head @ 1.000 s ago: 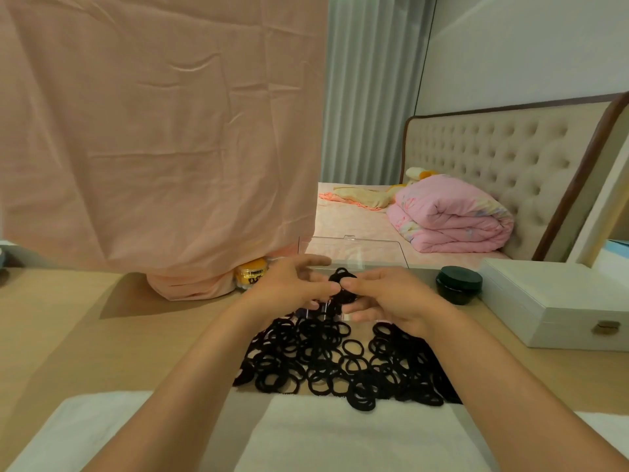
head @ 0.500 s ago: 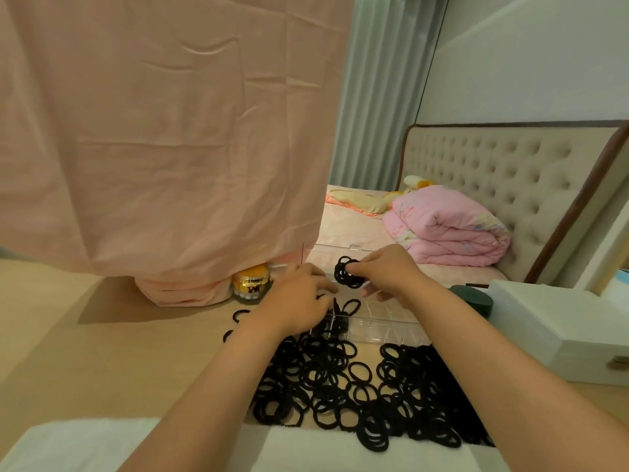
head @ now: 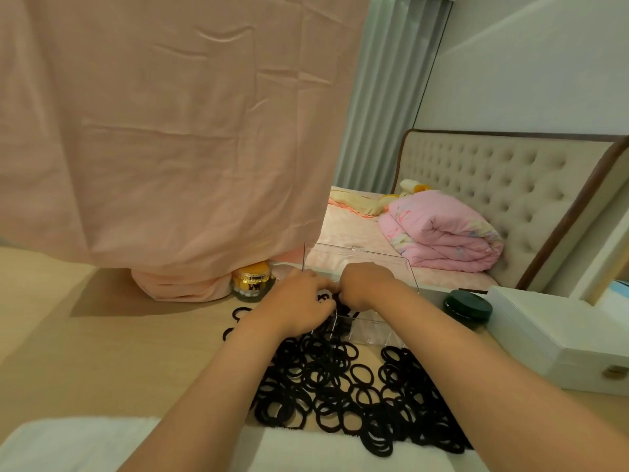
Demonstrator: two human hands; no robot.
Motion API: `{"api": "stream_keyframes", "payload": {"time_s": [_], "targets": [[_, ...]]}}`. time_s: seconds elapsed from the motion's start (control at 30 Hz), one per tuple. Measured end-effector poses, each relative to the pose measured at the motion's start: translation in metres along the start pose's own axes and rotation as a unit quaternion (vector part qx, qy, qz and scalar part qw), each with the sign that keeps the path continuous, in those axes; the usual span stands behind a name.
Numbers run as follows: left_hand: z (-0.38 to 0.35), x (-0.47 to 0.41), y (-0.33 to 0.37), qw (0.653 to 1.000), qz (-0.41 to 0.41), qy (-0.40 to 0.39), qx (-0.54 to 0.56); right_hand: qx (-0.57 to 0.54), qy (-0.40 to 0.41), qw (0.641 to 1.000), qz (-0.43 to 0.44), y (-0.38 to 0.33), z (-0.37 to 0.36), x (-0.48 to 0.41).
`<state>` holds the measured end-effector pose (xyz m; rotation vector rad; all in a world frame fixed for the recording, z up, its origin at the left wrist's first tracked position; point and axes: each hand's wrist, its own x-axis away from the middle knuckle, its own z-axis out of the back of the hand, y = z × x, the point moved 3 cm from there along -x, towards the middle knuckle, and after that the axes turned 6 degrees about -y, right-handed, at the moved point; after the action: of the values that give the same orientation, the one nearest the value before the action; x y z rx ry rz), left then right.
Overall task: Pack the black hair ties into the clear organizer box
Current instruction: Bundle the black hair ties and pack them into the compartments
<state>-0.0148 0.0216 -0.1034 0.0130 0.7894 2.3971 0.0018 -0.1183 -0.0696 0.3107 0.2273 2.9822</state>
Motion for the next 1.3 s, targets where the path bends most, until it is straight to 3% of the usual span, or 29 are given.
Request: {"api": "stream_keyframes", "payload": {"time_s": [0.13, 0.23, 0.33, 0.43, 0.57, 0.7, 0.8, 0.93, 1.0, 1.13, 1.2, 1.3], "targets": [[-0.006, -0.002, -0.001, 0.999, -0.001, -0.010, -0.045, -0.057, -0.080, 0.993, 0.061, 0.007, 0.002, -0.004], [-0.008, -0.002, 0.001, 0.997, -0.003, -0.015, -0.074, -0.132, -0.090, 0.983, 0.090, 0.018, 0.015, 0.007], [-0.009, -0.002, 0.004, 0.996, -0.001, -0.021, -0.084, -0.184, -0.032, 0.976, 0.108, 0.033, 0.022, 0.021], [-0.007, -0.005, 0.006, 0.996, -0.004, -0.018, -0.086, -0.164, 0.015, 0.974, 0.153, 0.037, 0.015, 0.041], [0.003, -0.006, 0.002, 0.999, 0.006, 0.014, -0.041, -0.001, 0.023, 0.978, 0.205, 0.027, -0.009, 0.047], [-0.002, -0.004, 0.003, 0.999, -0.001, -0.025, -0.042, 0.078, 0.011, 0.977, 0.200, 0.018, -0.023, 0.038], [-0.009, -0.004, 0.004, 0.994, -0.006, -0.058, -0.087, -0.005, 0.006, 0.979, 0.203, 0.022, -0.015, 0.039], [-0.010, -0.004, 0.004, 0.991, 0.001, -0.063, -0.116, -0.180, 0.076, 0.959, 0.205, 0.041, -0.001, 0.051], [-0.010, -0.005, 0.005, 0.990, 0.002, -0.068, -0.120, -0.147, 0.102, 0.956, 0.231, 0.041, -0.004, 0.059], [-0.010, -0.005, 0.006, 0.991, 0.002, -0.070, -0.118, 0.022, 0.090, 0.963, 0.254, 0.028, -0.025, 0.057], [-0.009, -0.002, 0.009, 0.992, -0.004, -0.059, -0.114, 0.002, 0.088, 0.963, 0.257, 0.028, -0.027, 0.057], [-0.004, 0.004, 0.018, 0.994, -0.023, -0.018, -0.107, -0.135, 0.114, 0.956, 0.235, 0.040, -0.012, 0.070]]}}
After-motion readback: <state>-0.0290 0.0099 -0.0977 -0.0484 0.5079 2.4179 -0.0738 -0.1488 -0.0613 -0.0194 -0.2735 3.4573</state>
